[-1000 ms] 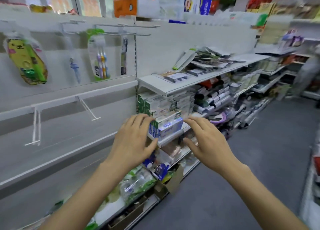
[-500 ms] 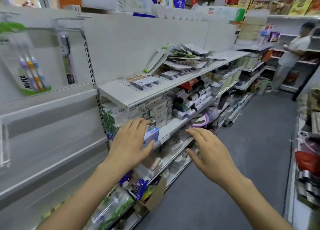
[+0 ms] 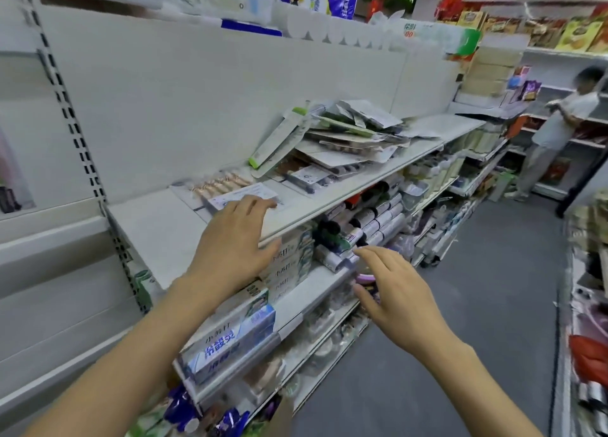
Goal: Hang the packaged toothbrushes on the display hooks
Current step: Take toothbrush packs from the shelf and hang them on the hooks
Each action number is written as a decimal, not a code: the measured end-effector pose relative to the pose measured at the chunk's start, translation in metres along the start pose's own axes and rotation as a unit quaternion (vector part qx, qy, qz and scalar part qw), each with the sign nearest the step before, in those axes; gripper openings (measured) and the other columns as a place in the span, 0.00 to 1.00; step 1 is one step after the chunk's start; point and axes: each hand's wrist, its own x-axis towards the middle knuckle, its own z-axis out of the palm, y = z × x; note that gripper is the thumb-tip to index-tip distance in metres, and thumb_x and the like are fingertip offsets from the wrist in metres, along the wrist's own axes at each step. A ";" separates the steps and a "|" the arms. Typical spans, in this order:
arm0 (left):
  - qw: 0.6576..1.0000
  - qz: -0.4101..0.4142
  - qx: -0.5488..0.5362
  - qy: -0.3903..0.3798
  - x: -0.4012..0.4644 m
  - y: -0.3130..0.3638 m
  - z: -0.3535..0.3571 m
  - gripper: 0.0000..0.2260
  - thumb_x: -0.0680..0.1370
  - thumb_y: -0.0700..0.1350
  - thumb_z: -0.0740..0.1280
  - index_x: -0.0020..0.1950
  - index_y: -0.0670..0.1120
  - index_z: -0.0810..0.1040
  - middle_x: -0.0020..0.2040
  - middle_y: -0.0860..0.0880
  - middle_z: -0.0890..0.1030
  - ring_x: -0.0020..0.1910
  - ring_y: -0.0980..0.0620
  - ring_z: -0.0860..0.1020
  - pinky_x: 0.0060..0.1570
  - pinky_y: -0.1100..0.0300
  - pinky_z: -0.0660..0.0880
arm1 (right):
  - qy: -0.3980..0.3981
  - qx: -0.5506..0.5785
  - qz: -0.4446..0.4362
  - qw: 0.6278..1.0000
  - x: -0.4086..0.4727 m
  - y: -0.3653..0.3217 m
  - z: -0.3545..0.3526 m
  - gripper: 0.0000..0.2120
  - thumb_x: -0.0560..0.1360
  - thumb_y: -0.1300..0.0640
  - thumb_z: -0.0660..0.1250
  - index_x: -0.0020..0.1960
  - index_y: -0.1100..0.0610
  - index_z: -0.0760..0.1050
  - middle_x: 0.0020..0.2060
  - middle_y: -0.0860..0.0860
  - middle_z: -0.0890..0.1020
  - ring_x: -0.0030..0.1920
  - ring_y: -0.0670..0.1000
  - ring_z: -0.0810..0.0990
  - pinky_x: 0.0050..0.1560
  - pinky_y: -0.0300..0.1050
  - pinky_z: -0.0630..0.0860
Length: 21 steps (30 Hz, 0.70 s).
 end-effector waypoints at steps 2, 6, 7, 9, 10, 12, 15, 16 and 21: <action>1.000 -0.014 0.008 -0.003 0.024 -0.003 0.005 0.26 0.78 0.57 0.64 0.74 0.51 0.66 0.70 0.50 0.71 0.67 0.47 0.70 0.60 0.52 0.70 | 0.006 0.007 -0.010 1.000 0.027 0.013 0.006 0.26 0.78 0.50 0.69 0.73 0.53 0.69 0.68 0.47 0.74 0.69 0.50 0.72 0.68 0.43 0.67; 0.999 -0.044 0.003 -0.003 0.072 -0.002 0.017 0.26 0.78 0.57 0.64 0.75 0.52 0.65 0.71 0.51 0.69 0.66 0.47 0.71 0.57 0.51 0.72 | 0.016 0.021 -0.043 0.999 0.088 0.042 0.021 0.25 0.79 0.49 0.67 0.74 0.54 0.68 0.70 0.49 0.73 0.70 0.51 0.70 0.70 0.44 0.66; 0.999 -0.052 0.005 -0.001 0.084 0.000 0.020 0.26 0.78 0.57 0.64 0.75 0.53 0.64 0.72 0.52 0.68 0.66 0.47 0.72 0.56 0.51 0.73 | 0.017 0.024 -0.051 0.998 0.104 0.049 0.025 0.25 0.80 0.49 0.66 0.74 0.55 0.67 0.70 0.49 0.73 0.71 0.51 0.69 0.71 0.45 0.66; 0.998 -0.065 0.012 -0.003 0.107 0.007 0.026 0.27 0.78 0.58 0.63 0.76 0.53 0.63 0.72 0.53 0.67 0.67 0.48 0.71 0.54 0.51 0.74 | 0.018 0.035 -0.064 0.997 0.138 0.063 0.034 0.25 0.80 0.50 0.66 0.75 0.56 0.67 0.71 0.50 0.72 0.72 0.53 0.68 0.72 0.48 0.66; 0.997 -0.069 0.018 -0.004 0.119 0.009 0.030 0.27 0.78 0.59 0.63 0.76 0.54 0.62 0.72 0.53 0.67 0.67 0.48 0.72 0.53 0.51 0.74 | 0.025 0.040 -0.071 0.996 0.155 0.070 0.038 0.25 0.79 0.51 0.66 0.74 0.56 0.68 0.71 0.51 0.72 0.72 0.53 0.69 0.72 0.49 0.66; 0.996 -0.084 0.040 -0.002 0.146 0.011 0.037 0.28 0.78 0.59 0.63 0.76 0.54 0.62 0.72 0.54 0.67 0.65 0.48 0.73 0.52 0.52 0.75 | 0.047 0.052 -0.086 0.994 0.189 0.086 0.047 0.25 0.78 0.54 0.68 0.73 0.57 0.69 0.70 0.52 0.72 0.71 0.55 0.70 0.70 0.50 0.68; 0.989 -0.134 0.068 0.004 0.191 0.009 0.050 0.27 0.78 0.58 0.63 0.76 0.53 0.64 0.72 0.53 0.68 0.64 0.48 0.74 0.52 0.51 0.76 | 0.067 0.065 -0.107 0.990 0.243 0.112 0.060 0.25 0.76 0.56 0.70 0.71 0.58 0.70 0.69 0.54 0.73 0.69 0.57 0.71 0.65 0.53 0.74; 0.986 -0.147 0.080 0.002 0.204 0.008 0.055 0.26 0.78 0.57 0.63 0.75 0.53 0.64 0.71 0.52 0.69 0.63 0.47 0.74 0.51 0.52 0.76 | 0.070 0.066 -0.116 0.989 0.260 0.120 0.064 0.25 0.75 0.57 0.70 0.70 0.59 0.70 0.69 0.55 0.73 0.68 0.58 0.72 0.63 0.53 0.75; 0.974 -0.189 0.124 -0.021 0.250 0.001 0.089 0.22 0.77 0.53 0.63 0.71 0.50 0.71 0.65 0.50 0.74 0.58 0.45 0.77 0.47 0.51 0.77 | 0.049 0.069 -0.163 0.983 0.316 0.144 0.082 0.24 0.73 0.59 0.72 0.68 0.61 0.73 0.63 0.56 0.78 0.64 0.59 0.76 0.61 0.52 0.74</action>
